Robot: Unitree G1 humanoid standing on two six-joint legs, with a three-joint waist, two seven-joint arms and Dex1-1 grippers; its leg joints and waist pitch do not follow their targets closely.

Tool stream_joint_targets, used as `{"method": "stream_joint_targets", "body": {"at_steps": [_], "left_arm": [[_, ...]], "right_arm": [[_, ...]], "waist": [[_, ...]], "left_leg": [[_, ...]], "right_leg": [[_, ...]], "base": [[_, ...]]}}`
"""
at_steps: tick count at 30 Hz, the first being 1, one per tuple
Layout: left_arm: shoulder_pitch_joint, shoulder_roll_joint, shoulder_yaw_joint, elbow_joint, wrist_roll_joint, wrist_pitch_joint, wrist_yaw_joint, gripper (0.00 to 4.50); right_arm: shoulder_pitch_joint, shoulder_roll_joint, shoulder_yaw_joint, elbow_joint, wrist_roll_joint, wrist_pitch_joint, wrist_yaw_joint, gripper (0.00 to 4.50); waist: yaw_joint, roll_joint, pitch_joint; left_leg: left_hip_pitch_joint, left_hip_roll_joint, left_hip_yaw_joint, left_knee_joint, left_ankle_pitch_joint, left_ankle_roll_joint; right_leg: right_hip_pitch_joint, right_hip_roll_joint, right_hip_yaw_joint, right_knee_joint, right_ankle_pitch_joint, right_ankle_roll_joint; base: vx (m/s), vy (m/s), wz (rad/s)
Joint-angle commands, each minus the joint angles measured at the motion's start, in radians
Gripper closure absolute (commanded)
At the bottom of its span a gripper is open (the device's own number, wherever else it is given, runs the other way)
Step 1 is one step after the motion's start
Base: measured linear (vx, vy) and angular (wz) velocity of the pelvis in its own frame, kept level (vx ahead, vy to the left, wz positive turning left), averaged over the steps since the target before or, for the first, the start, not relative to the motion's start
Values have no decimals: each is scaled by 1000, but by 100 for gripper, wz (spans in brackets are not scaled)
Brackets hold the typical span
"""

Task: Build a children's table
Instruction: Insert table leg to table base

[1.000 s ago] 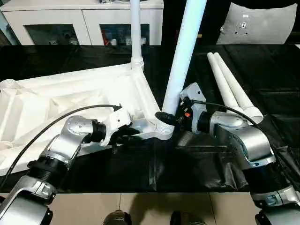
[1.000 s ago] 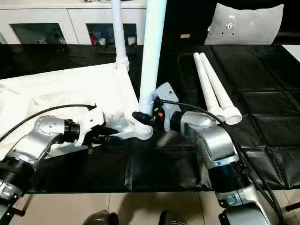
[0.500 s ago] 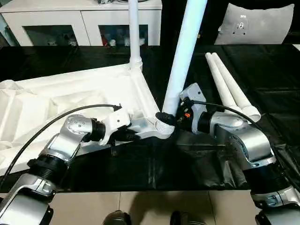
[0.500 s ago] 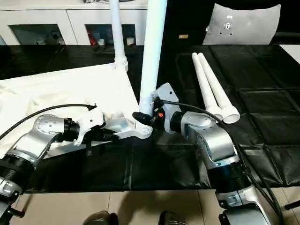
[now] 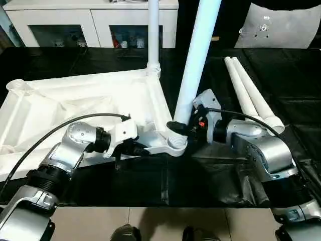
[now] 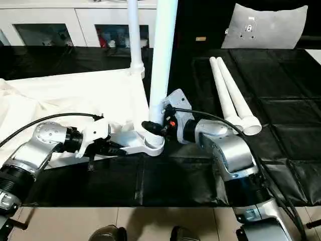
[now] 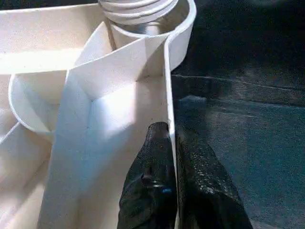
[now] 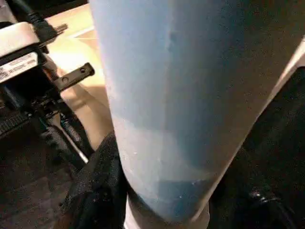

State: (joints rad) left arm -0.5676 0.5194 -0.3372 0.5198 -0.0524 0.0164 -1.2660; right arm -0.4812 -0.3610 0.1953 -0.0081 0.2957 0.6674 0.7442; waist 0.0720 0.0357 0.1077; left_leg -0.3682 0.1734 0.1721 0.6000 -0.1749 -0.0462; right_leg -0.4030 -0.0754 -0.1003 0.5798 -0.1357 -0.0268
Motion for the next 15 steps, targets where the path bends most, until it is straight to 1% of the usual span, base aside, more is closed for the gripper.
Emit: {"method": "stream_joint_targets", "body": {"at_steps": [1,2,4,6,7,8,10,11,13,14,15], "left_arm": [[-16,-6,-16,-21,-25,-24,-63,450],[-18,-6,-17,-21,-25,-26,-70,450],[-21,-5,-17,-17,-21,-26,-77,450],[-25,-4,-18,-11,-13,-32,-72,450],[-27,-4,-19,-6,-7,-36,-69,450],[-32,-6,-17,2,-2,-39,-68,450],[-37,-8,-16,10,6,-44,-64,450],[-40,-9,-15,15,9,-46,-63,450],[-43,-13,-12,26,16,-53,-58,450],[-43,-14,-12,27,17,-54,-61,450],[-43,-14,-12,27,17,-54,-61,450]], "right_arm": [[27,-14,25,-6,7,47,13,262],[31,-17,23,-13,12,56,18,262],[36,-23,21,-24,24,75,29,262],[39,-25,21,-29,28,81,32,262],[40,-26,21,-32,30,84,34,262],[41,-27,21,-39,33,91,34,262],[42,-28,19,-47,37,100,34,262],[43,-29,18,-53,42,107,35,262],[44,-33,19,-61,47,117,38,262],[43,-35,19,-61,47,119,40,262],[43,-35,19,-61,47,119,40,262]], "waist": [[-2,2,-81],[-2,4,-80],[-3,2,-78],[-2,3,-76],[-2,3,-76],[-2,6,-74],[-1,3,-75],[0,6,-75],[2,4,-75],[5,6,-76],[6,5,-76]], "left_leg": [[18,52,-21,-74,-258,10],[20,52,-21,-75,-266,9],[21,51,-23,-76,-285,5],[25,51,-23,-76,-302,3],[24,51,-25,-76,-305,1],[25,51,-25,-77,-309,0],[27,51,-25,-77,-311,1],[26,50,-25,-76,-310,0],[27,50,-26,-77,-310,0],[27,52,-26,-77,-306,-1],[26,52,-26,-77,-305,-2]], "right_leg": [[48,-80,59,-76,-433,-145],[47,-81,58,-78,-445,-142],[47,-81,56,-83,-477,-131],[44,-82,55,-88,-509,-120],[45,-82,54,-89,-517,-115],[43,-82,54,-90,-521,-112],[42,-82,54,-92,-521,-111],[43,-82,54,-92,-521,-110],[43,-81,53,-93,-528,-105],[42,-82,54,-92,-519,-105],[43,-82,54,-90,-507,-109]], "base": [[0,0,0],[0,0,0],[0,0,0],[0,0,0],[0,0,0],[0,0,0],[0,0,0],[0,0,0],[0,0,0],[0,0,0],[0,0,0]]}}
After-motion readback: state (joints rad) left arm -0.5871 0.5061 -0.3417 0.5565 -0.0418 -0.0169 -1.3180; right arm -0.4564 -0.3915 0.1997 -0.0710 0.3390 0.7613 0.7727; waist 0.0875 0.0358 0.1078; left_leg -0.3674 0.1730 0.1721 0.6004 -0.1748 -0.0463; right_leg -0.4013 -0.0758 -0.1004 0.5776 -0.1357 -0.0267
